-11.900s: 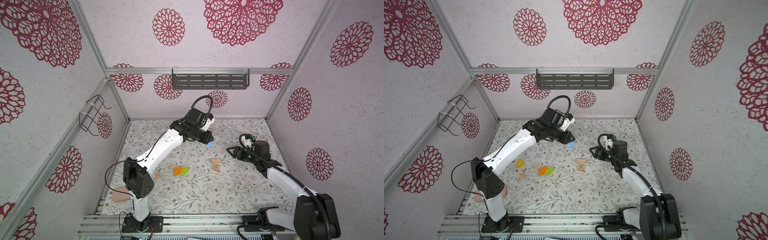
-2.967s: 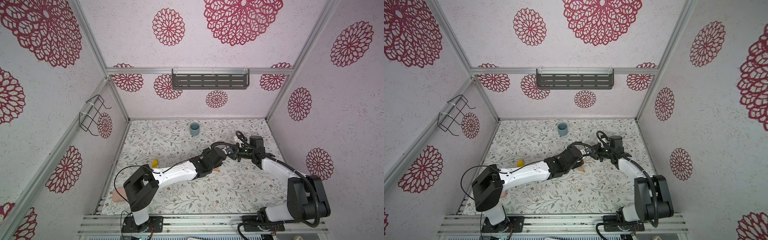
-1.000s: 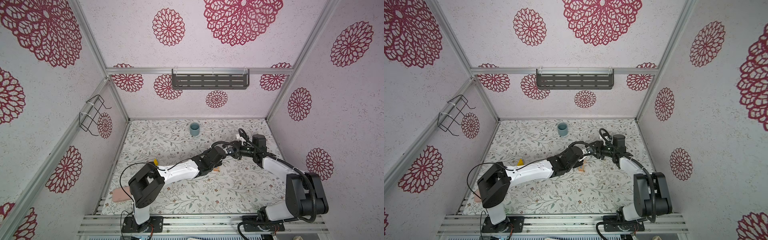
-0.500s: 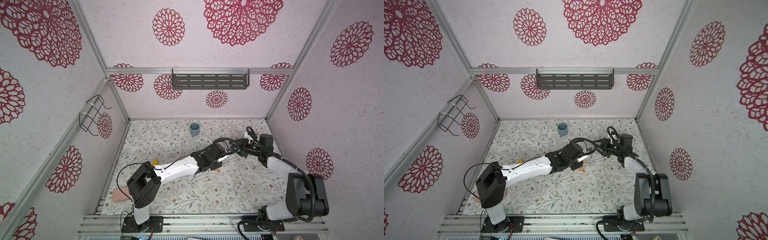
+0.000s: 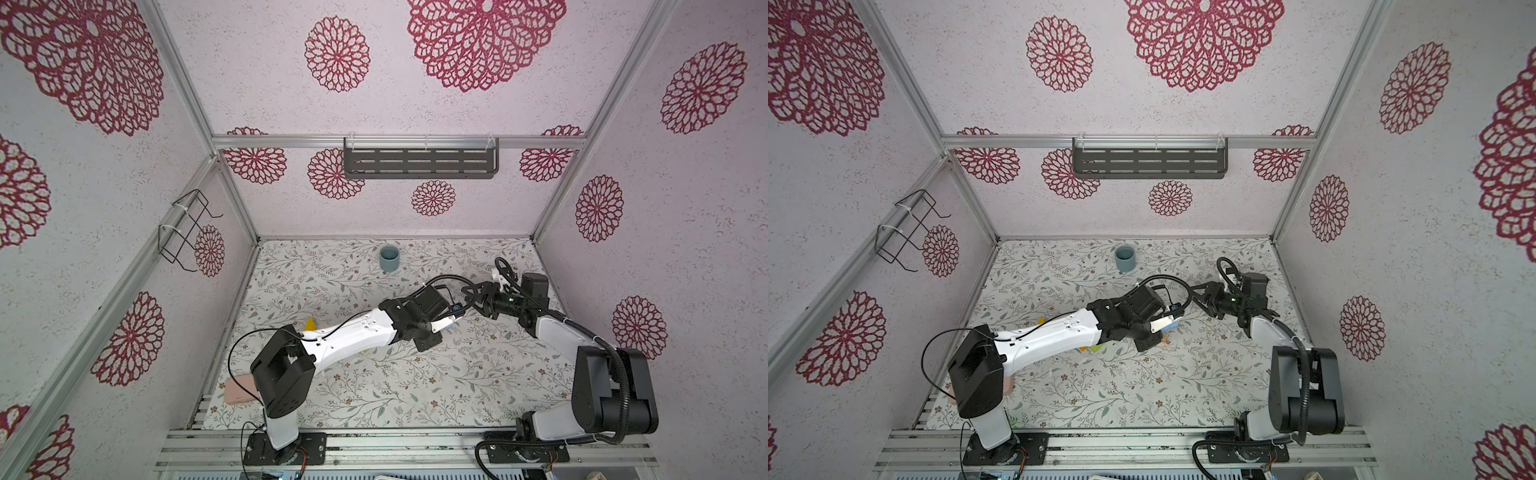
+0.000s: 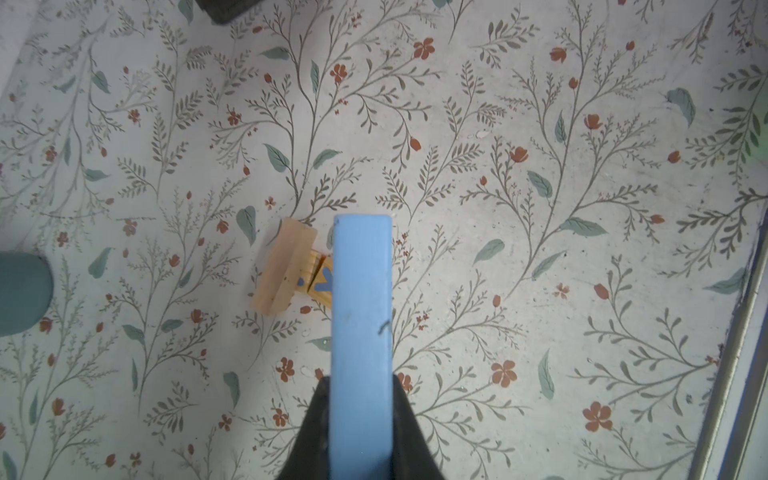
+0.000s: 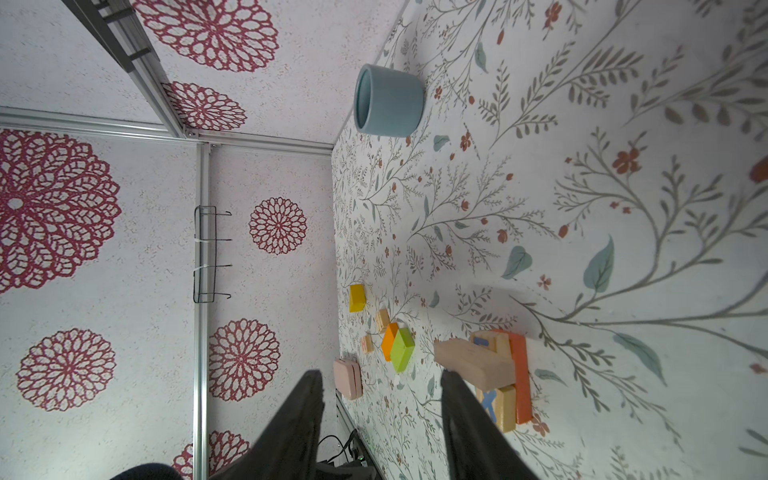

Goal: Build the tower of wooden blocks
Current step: 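Open the right gripper and draw it back while the left keeps holding the blue block, then carry the blue block with the left gripper over beside the X cube stack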

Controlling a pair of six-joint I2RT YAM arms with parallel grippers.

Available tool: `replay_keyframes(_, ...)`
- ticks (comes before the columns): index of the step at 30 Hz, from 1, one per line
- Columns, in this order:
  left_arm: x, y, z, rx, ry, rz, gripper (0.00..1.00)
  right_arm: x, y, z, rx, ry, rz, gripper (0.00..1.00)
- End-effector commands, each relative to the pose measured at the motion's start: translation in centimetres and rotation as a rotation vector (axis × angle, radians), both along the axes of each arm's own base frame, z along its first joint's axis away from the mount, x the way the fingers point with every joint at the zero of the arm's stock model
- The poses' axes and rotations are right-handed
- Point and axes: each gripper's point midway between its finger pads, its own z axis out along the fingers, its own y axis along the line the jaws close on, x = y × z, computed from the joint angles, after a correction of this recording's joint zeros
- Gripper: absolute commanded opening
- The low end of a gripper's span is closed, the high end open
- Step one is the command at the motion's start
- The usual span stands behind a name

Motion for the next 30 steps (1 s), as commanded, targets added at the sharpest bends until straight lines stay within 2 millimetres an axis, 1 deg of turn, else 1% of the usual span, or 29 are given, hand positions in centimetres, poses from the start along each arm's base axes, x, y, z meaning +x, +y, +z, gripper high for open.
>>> replay_keyframes(1,-0.1,0.7,0.0,0.002,0.021,0.009,0.04,0.1,-0.2,1.3,-0.009,-0.081,0.012,0.48)
replay_keyframes(4,0.0,1.1,-0.4,0.030,0.018,0.015,0.03,-0.1,-0.1,1.1,-0.001,-0.082,0.022,0.45)
replay_keyframes(6,0.2,1.2,-0.2,0.027,0.015,0.020,0.03,-0.5,-0.1,1.2,0.001,-0.085,0.027,0.42)
replay_keyframes(8,0.1,1.1,0.1,0.005,0.030,0.018,0.03,-1.1,-0.2,0.7,-0.018,-0.072,0.023,0.41)
replay_keyframes(10,-0.3,0.8,-0.1,0.000,0.058,0.014,0.04,-1.6,-0.4,0.1,-0.061,-0.052,0.020,0.41)
replay_keyframes(13,-1.3,1.1,-1.5,0.018,0.119,0.042,0.03,-2.3,-1.2,-0.8,-0.145,-0.035,0.008,0.41)
replay_keyframes(17,-2.7,1.2,-2.6,-0.047,0.181,0.077,0.04,-2.7,-1.2,-0.7,-0.150,-0.044,0.000,0.41)
replay_keyframes(21,-3.7,1.6,-4.2,-0.034,0.192,0.107,0.05,-2.6,-1.1,-0.7,-0.139,-0.046,0.001,0.41)
replay_keyframes(24,-4.5,1.4,-5.4,-0.029,0.195,0.112,0.05,-2.6,-1.1,-0.9,-0.136,-0.045,0.000,0.41)
replay_keyframes(30,-5.2,1.2,-7.3,-0.030,0.191,0.126,0.07,-2.9,-1.1,-1.4,-0.138,-0.035,0.006,0.41)
